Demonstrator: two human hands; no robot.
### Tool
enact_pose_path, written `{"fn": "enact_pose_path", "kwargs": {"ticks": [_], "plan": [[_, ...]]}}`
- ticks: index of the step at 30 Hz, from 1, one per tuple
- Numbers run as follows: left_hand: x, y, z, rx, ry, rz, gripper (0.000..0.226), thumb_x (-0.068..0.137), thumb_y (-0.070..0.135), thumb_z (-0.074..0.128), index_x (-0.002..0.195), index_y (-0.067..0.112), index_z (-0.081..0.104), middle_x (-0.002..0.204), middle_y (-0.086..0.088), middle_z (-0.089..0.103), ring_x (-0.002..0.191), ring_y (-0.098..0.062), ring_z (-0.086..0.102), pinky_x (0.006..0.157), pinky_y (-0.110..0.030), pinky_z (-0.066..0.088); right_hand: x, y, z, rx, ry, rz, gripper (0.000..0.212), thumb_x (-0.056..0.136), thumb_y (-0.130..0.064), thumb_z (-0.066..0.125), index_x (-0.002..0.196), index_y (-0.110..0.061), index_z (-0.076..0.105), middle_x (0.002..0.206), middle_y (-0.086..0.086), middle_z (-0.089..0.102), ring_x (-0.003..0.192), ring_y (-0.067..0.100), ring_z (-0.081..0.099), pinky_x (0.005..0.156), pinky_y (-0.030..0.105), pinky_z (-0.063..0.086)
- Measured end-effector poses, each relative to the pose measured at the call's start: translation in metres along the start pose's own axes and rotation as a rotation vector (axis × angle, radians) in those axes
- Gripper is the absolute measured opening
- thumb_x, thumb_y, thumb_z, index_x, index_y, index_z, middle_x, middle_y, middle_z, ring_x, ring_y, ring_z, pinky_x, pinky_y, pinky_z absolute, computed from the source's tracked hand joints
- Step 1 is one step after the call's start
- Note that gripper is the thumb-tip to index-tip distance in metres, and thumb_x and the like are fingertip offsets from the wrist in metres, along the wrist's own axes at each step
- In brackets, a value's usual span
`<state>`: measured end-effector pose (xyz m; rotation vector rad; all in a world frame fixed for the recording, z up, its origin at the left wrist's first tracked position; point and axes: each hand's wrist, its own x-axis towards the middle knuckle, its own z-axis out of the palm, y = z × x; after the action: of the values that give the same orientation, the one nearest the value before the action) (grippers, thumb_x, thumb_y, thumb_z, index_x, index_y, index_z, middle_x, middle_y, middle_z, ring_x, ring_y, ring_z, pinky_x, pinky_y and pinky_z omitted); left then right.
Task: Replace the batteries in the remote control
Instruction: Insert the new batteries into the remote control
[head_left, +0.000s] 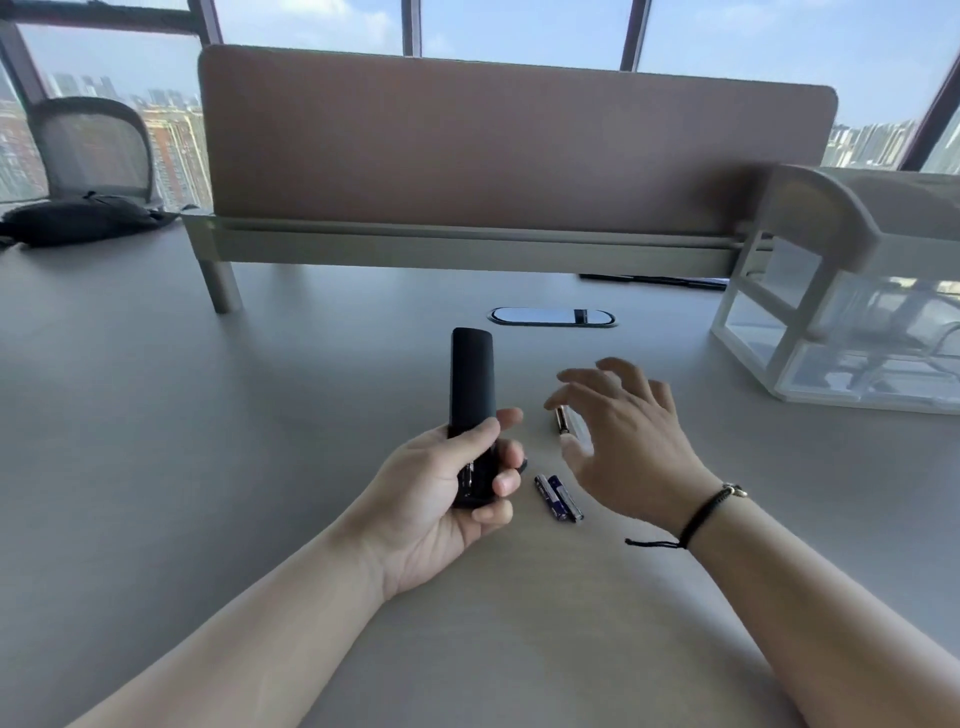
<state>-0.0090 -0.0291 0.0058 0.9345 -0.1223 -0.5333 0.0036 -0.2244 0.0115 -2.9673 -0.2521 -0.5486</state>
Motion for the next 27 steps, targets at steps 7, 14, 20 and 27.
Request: {"fn": "enact_pose_path", "kwargs": {"ticks": [7, 14, 20, 27], "plan": [[0.001, 0.000, -0.001, -0.001, -0.005, 0.002, 0.036, 0.096, -0.005, 0.048, 0.132, -0.003, 0.049, 0.077, -0.010, 0.059, 0.056, -0.015, 0.050, 0.045, -0.024, 0.032, 0.051, -0.003, -0.006, -0.259, -0.427, -0.101, 0.030, 0.084, -0.019, 0.047, 0.108, -0.026, 0.064, 0.111, 0.001, 0.068, 0.129, 0.024, 0.046, 0.108, 0.044, 0.028], [0.002, 0.002, -0.001, -0.087, 0.034, -0.008, 0.037, 0.093, -0.010, 0.045, 0.130, -0.004, 0.050, 0.077, -0.012, 0.060, 0.055, -0.015, 0.046, 0.047, -0.025, 0.035, 0.067, 0.003, -0.009, -0.211, -0.467, -0.135, 0.039, 0.092, -0.033, 0.058, 0.131, -0.029, 0.058, 0.122, -0.003, 0.068, 0.120, 0.024, 0.058, 0.102, 0.034, 0.041], [0.001, 0.004, 0.000, -0.093, 0.059, -0.006, 0.033, 0.094, -0.005, 0.045, 0.125, -0.003, 0.055, 0.077, -0.014, 0.062, 0.057, -0.017, 0.050, 0.049, -0.027, 0.035, 0.066, 0.010, -0.019, -0.176, -0.560, -0.148, 0.007, 0.086, -0.032, 0.066, 0.091, -0.034, 0.062, 0.098, -0.009, 0.068, 0.097, 0.020, 0.057, 0.084, 0.030, 0.037], [-0.001, 0.004, 0.003, -0.092, 0.064, 0.022, 0.028, 0.098, 0.002, 0.045, 0.123, -0.006, 0.055, 0.079, -0.018, 0.067, 0.055, -0.021, 0.055, 0.042, -0.027, 0.039, 0.064, 0.009, -0.028, -0.116, -0.578, -0.153, 0.053, 0.082, -0.031, 0.074, 0.132, -0.025, 0.060, 0.121, -0.006, 0.068, 0.116, 0.018, 0.056, 0.101, 0.035, 0.045]]}}
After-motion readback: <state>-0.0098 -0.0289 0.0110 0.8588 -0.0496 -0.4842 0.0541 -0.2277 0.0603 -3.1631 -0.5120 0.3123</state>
